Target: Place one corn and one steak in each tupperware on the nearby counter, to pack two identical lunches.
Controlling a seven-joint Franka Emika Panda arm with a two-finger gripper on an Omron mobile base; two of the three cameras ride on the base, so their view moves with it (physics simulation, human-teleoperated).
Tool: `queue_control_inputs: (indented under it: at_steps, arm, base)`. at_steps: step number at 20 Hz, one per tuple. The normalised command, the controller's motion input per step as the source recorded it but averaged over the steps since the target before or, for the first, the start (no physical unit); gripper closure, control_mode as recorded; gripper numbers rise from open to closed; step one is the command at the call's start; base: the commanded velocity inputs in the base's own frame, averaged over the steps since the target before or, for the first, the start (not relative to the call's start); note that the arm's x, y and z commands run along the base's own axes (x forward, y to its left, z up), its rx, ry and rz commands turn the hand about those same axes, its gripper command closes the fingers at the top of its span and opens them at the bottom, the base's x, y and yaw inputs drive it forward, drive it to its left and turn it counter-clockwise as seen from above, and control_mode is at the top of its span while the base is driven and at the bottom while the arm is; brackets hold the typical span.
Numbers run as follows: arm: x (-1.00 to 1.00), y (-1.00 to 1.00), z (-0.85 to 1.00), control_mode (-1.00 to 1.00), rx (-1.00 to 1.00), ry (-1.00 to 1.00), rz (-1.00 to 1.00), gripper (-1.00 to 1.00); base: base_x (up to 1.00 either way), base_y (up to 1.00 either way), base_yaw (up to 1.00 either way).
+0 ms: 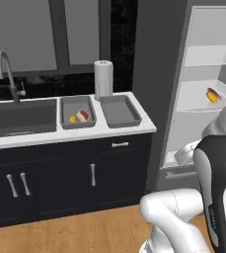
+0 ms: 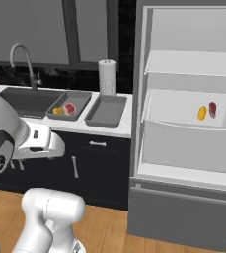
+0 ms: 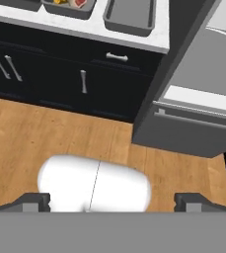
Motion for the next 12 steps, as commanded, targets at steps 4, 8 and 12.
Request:
queue_control_inputs:
  at_steps: [4,8,12]
  arm:
    - [0.00,0.00,0.00,1.00,0.00,0.00,0.00,-1.00]
    - [0.00,0.00,0.00,1.00,0.00,0.00,0.00,-1.00]
    - [0.00,0.00,0.00,1.00,0.00,0.00,0.00,-1.00]
  base:
    - [0.00,-0.58,0.00]
    - [0.00,-0.55,0.00]
    - [0.00,-0.52,0.00]
